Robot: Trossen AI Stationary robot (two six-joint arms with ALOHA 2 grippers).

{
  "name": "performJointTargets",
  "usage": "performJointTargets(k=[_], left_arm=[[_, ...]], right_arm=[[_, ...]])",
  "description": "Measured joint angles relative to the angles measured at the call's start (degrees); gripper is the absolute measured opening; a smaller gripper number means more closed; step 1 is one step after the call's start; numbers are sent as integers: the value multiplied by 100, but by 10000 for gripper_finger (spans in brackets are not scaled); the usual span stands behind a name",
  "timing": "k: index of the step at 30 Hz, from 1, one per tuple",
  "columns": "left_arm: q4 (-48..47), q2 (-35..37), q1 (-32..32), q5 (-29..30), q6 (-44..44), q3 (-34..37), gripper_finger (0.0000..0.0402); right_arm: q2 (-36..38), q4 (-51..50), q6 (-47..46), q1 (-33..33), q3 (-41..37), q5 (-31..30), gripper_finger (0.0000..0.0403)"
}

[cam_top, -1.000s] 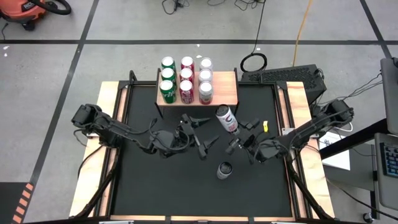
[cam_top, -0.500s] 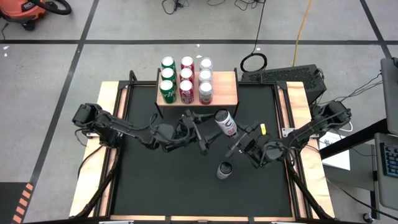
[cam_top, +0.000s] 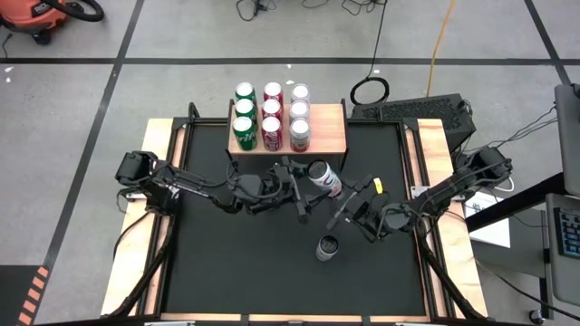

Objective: Place canned beverage on shelf
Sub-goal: Put the top white soda can on the shelf

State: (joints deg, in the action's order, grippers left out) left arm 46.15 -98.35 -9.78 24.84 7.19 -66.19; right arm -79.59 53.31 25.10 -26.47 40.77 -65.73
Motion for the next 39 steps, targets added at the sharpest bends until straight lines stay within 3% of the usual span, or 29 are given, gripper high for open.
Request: performJointTargets(k=[7,20,25,34,39], left_arm=[[9,3,90,0,-3,0,363],[-28,5,203,-18,-175,0,268],[-63,3,203,-18,-233,2,252],[-351,3,188,-194,-351,2,249],[-368,3,188,-662,-359,2,248]], right_arm=[[0,-56,70,79,0,-11,233],[6,-347,-48,239,0,0,233],[10,-478,-63,241,0,-19,236],[78,-726,-59,81,0,5,308],[264,-1196,-498,-127,0,6,347]])
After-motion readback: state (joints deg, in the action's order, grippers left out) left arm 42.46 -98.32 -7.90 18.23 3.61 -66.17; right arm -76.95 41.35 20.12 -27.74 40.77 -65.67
